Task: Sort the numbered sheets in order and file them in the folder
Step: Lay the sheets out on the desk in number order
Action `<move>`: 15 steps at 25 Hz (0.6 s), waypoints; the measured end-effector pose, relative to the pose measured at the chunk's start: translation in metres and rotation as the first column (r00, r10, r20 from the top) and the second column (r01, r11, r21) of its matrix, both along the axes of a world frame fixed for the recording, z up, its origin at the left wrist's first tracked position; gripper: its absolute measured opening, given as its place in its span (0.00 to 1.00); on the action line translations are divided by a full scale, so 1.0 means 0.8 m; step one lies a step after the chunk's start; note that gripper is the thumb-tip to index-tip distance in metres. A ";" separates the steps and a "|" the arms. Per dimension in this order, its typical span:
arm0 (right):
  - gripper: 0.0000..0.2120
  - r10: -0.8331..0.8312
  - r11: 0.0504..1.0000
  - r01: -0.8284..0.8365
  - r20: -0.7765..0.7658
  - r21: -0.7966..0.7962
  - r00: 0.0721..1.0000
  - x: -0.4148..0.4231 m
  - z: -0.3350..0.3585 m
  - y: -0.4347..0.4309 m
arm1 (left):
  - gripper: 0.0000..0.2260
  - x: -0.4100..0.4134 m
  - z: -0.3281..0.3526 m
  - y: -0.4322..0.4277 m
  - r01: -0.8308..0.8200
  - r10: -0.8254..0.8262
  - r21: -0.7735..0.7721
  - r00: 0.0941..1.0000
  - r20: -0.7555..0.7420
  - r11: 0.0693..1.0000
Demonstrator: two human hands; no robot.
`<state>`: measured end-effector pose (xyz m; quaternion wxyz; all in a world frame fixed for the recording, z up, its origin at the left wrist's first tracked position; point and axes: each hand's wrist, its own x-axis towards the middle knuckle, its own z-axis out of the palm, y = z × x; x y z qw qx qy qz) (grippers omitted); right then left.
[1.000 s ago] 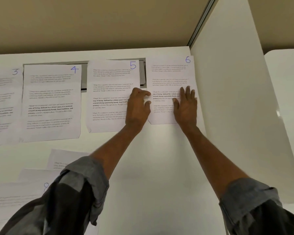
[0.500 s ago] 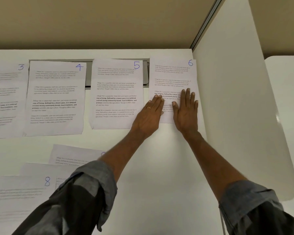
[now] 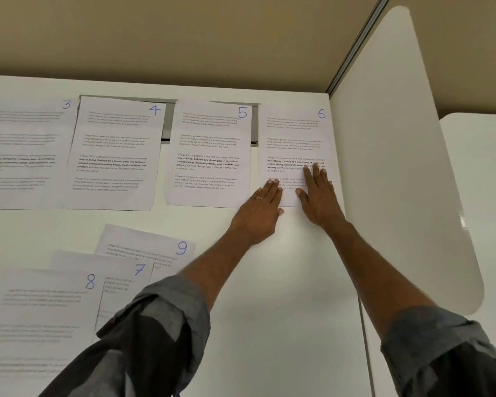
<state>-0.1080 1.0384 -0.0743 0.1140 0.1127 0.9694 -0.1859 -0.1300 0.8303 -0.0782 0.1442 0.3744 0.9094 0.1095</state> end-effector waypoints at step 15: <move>0.28 -0.034 0.998 0.023 -0.230 -0.050 0.972 0.140 0.020 -0.191 | 0.28 0.095 0.022 -0.133 -0.232 0.249 0.116 0.954 -0.165 0.966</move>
